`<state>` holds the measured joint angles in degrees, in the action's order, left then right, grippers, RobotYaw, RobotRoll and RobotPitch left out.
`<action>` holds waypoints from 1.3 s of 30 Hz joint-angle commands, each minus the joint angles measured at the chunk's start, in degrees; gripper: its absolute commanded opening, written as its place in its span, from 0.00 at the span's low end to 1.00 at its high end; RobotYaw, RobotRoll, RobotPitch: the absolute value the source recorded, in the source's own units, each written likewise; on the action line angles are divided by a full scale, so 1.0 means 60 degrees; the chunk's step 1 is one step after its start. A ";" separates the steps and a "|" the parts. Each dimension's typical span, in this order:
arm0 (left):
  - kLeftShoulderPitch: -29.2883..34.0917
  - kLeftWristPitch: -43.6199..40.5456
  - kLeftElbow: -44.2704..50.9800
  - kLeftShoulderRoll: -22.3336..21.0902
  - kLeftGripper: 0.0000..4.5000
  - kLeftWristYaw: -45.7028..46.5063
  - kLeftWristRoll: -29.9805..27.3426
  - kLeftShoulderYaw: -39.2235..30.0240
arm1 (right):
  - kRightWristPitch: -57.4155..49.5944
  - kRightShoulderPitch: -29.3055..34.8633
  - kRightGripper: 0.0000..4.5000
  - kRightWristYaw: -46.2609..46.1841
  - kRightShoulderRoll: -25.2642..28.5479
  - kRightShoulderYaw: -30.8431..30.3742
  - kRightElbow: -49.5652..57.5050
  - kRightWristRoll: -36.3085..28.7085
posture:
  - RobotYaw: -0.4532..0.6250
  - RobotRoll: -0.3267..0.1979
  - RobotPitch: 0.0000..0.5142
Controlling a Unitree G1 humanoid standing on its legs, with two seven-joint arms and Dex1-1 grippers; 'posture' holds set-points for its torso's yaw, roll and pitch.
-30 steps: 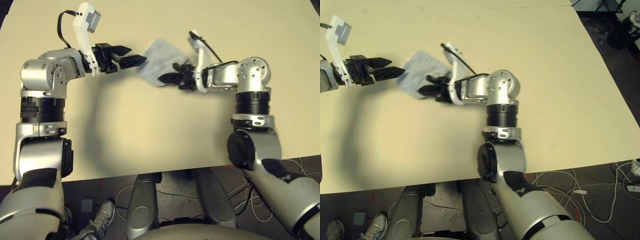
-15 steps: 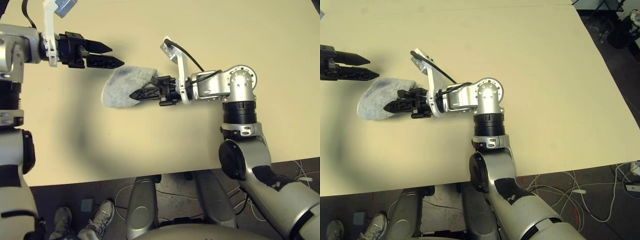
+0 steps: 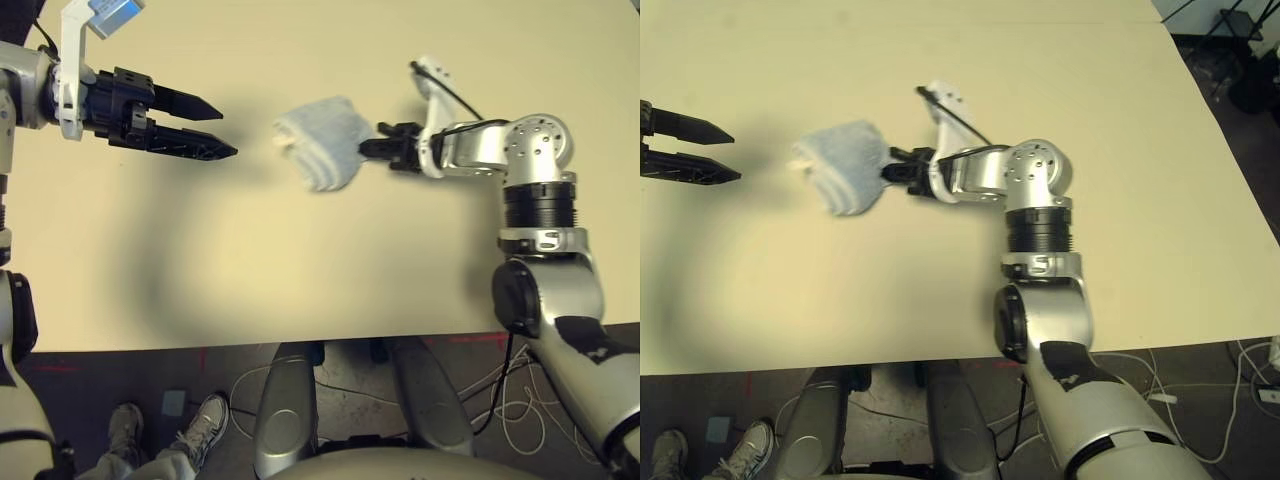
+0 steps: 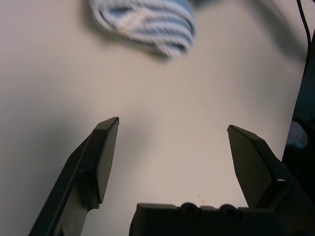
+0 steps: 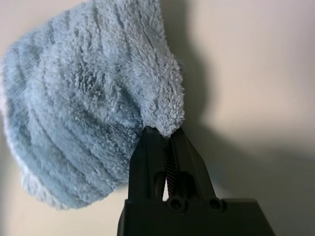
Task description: Wipe the water off the table with a rag.
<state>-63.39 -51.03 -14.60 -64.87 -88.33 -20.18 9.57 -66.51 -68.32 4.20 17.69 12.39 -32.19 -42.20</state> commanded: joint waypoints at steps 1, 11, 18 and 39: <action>0.0235 -0.0025 0.0264 0.0061 1.00 -0.0021 -0.0018 0.0026 | 0.0611 -0.0393 0.01 0.0442 0.0759 0.0135 -0.0861 0.0790 | 0.38 0.62 0.76; 0.0392 0.0110 -0.0201 0.0949 1.00 0.1084 0.0013 -0.0397 | 0.0381 -0.1652 0.01 0.2678 0.2583 -0.0144 -0.1051 0.1560 | 0.37 0.62 0.75; 0.0717 -0.0046 -0.0072 0.1242 1.00 0.1499 -0.0197 -0.0629 | -0.1100 -0.1018 0.01 0.4611 0.4371 -0.0661 -0.0254 0.1599 | 0.36 0.62 0.75; 0.0878 -0.0324 0.0085 0.1905 1.00 0.2130 -0.0358 -0.0647 | -0.1085 0.3090 0.01 0.8551 0.7882 -0.2608 -0.0879 0.2679 | 0.33 0.62 0.72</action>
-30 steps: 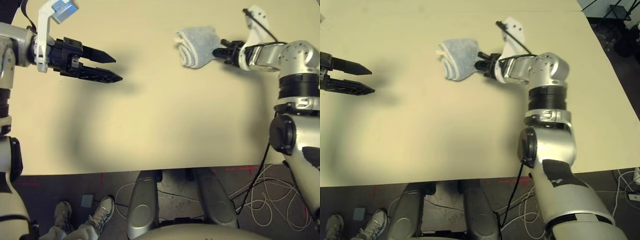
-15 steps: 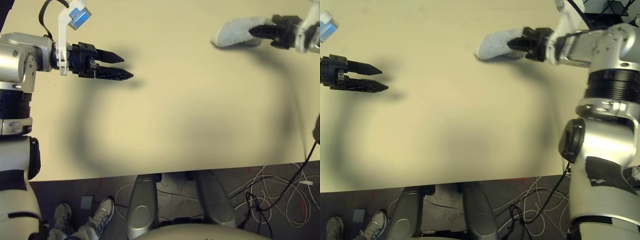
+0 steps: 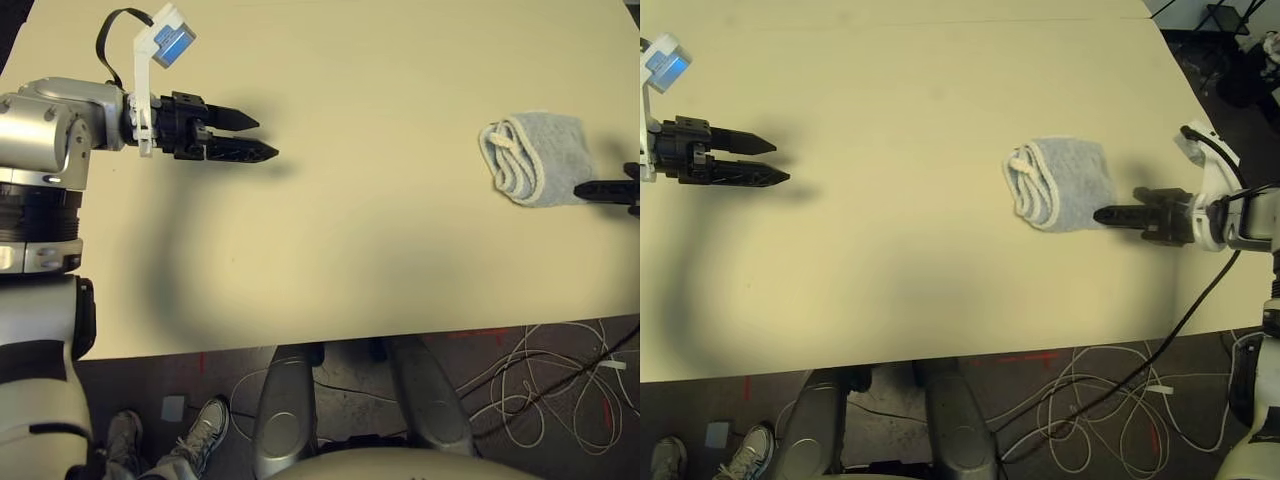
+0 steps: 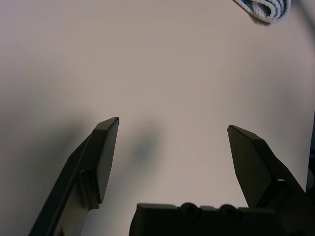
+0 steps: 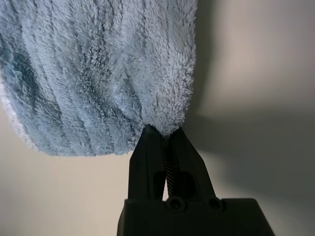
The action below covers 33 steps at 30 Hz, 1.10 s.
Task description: Wipe the water off the table with a rag.
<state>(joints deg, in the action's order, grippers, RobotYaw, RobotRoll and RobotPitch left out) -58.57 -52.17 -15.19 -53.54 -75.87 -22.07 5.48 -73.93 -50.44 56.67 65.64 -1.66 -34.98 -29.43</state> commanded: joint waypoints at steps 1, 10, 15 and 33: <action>0.0091 -0.0168 0.0222 0.0039 1.00 0.0090 -0.0056 0.0026 | 0.0207 0.0079 0.01 -0.0183 -0.0171 -0.0250 -0.0390 0.0599 | 0.34 0.62 0.72; -0.0646 0.2532 -0.1619 0.1938 1.00 0.4859 0.0404 -0.2735 | 0.1602 0.0063 0.61 0.0254 0.0011 0.0856 0.0155 0.0580 | 0.36 0.62 0.70; -0.0210 0.4813 -0.2522 0.2639 1.00 0.6958 0.0718 -0.3745 | 0.4373 -0.0825 0.98 -0.1396 -0.0715 0.2403 -0.1454 0.0790 | 0.36 0.62 0.69; 0.2751 1.0332 -0.4152 0.3195 1.00 1.0299 0.1801 -0.4427 | 1.3992 -0.1311 0.99 -0.5095 -0.4345 0.3466 -0.4945 0.2393 | 0.41 0.62 0.63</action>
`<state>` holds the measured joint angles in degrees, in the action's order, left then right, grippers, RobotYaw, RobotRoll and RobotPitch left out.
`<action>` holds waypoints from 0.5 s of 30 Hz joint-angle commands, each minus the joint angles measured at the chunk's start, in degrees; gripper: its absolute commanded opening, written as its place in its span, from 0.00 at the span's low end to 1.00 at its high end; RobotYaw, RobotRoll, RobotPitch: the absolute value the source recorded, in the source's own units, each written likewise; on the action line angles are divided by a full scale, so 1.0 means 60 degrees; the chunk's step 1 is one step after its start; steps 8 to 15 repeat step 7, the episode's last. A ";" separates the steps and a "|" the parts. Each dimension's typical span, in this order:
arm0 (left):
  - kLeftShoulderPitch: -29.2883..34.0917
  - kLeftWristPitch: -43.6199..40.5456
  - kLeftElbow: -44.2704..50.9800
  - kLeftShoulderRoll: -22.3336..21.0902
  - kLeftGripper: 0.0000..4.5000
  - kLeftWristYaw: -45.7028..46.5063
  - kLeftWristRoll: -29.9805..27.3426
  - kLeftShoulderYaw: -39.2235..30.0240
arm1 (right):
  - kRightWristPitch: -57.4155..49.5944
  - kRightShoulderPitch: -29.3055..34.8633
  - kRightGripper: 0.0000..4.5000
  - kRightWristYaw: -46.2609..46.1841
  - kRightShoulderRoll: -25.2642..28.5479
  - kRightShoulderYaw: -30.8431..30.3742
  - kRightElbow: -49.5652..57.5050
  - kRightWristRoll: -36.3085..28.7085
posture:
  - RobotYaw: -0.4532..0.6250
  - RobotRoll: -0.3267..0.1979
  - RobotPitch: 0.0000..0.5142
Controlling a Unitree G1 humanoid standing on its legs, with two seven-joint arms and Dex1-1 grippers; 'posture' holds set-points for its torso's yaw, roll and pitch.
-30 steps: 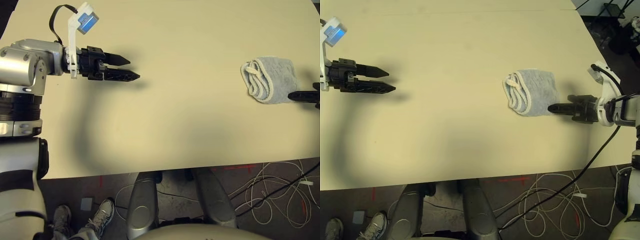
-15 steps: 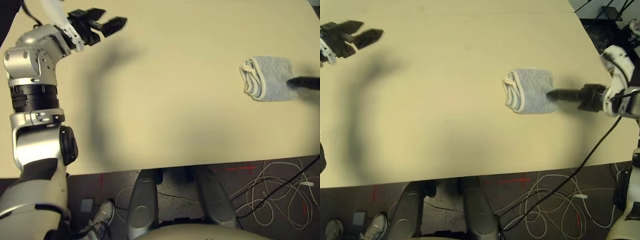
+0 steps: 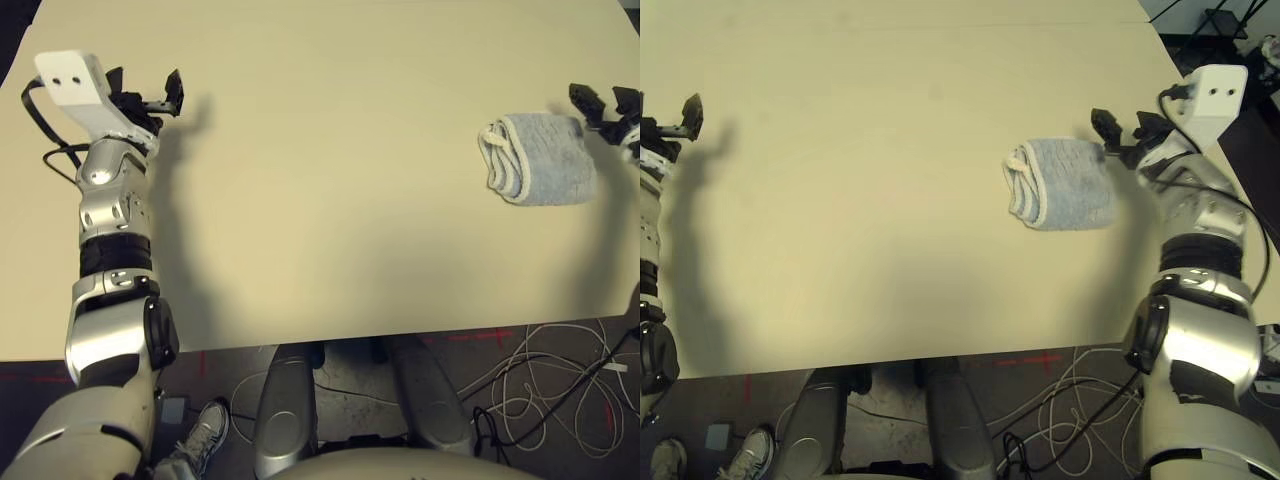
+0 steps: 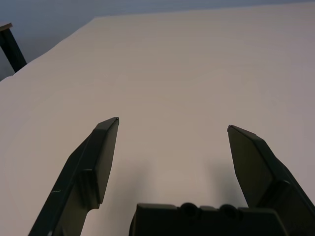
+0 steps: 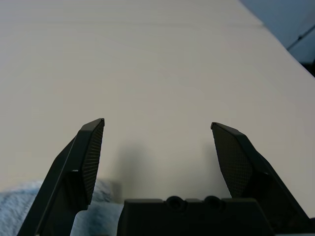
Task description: Wipe the water off the table with a rag.
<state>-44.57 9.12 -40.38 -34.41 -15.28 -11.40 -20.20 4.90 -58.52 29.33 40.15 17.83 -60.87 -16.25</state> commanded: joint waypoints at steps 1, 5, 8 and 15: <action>0.0476 0.0027 0.0077 0.0036 1.00 0.0271 0.0005 -0.0141 | 0.1056 0.0022 0.99 -0.0614 -0.0129 0.0228 -0.0783 0.0224 | 0.42 0.62 0.63; 0.0660 -0.0001 0.0233 0.0016 1.00 0.0518 -0.0020 -0.0150 | 0.1602 0.0005 0.99 -0.0911 -0.0083 0.0217 -0.1187 0.0369 | 0.42 0.62 0.61; 0.0687 0.0020 0.0199 -0.0006 1.00 0.0627 -0.0039 -0.0178 | 0.1669 0.0007 0.99 -0.0970 -0.0054 0.0270 -0.1305 0.0341 | 0.41 0.62 0.61; 0.0687 0.0020 0.0199 -0.0006 1.00 0.0627 -0.0039 -0.0178 | 0.1669 0.0007 0.99 -0.0970 -0.0054 0.0270 -0.1305 0.0341 | 0.41 0.62 0.61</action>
